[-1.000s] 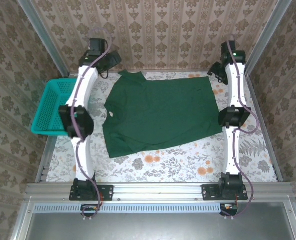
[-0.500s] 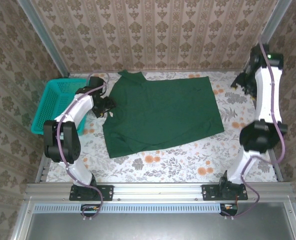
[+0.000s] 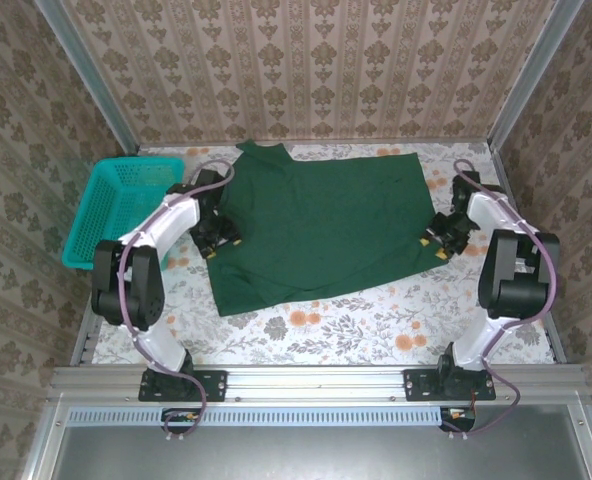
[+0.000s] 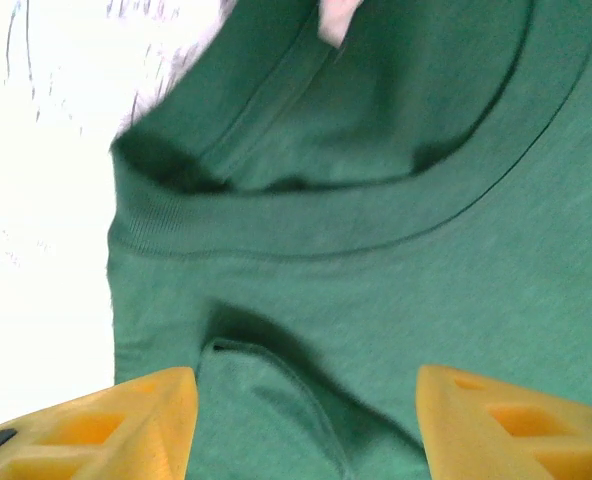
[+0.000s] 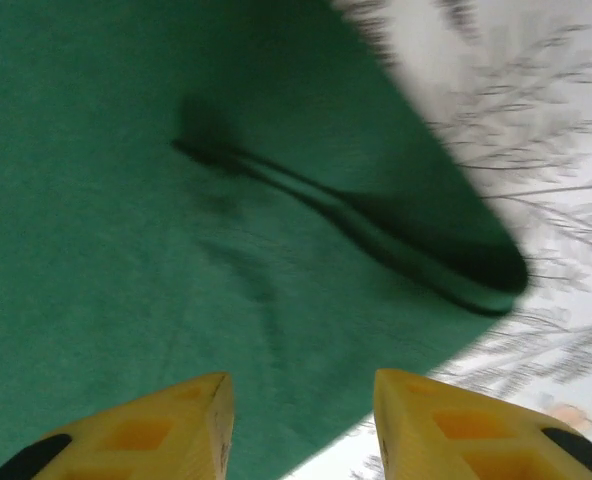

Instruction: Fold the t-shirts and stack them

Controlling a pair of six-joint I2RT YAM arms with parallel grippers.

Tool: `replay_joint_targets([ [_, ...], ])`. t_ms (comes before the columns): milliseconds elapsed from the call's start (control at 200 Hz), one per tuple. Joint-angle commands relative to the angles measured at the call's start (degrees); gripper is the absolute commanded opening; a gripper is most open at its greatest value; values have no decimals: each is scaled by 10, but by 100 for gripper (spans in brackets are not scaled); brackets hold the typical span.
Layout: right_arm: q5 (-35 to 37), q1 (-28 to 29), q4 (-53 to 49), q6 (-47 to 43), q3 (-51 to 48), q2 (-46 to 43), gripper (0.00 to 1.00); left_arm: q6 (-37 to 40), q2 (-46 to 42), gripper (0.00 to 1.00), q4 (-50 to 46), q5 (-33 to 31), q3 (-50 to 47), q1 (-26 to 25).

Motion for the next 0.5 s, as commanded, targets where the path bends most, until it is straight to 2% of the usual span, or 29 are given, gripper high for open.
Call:
replay_joint_targets([
  [0, 19, 14, 35, 34, 22, 2, 41, 15, 47, 58, -35, -18, 55, -4],
  [285, 32, 22, 52, 52, 74, 71, 32, 55, 176, 54, -37, -7, 152, -9],
  [495, 30, 22, 48, 62, 118, 129, 31, 63, 239, 54, -38, -16, 189, -6],
])
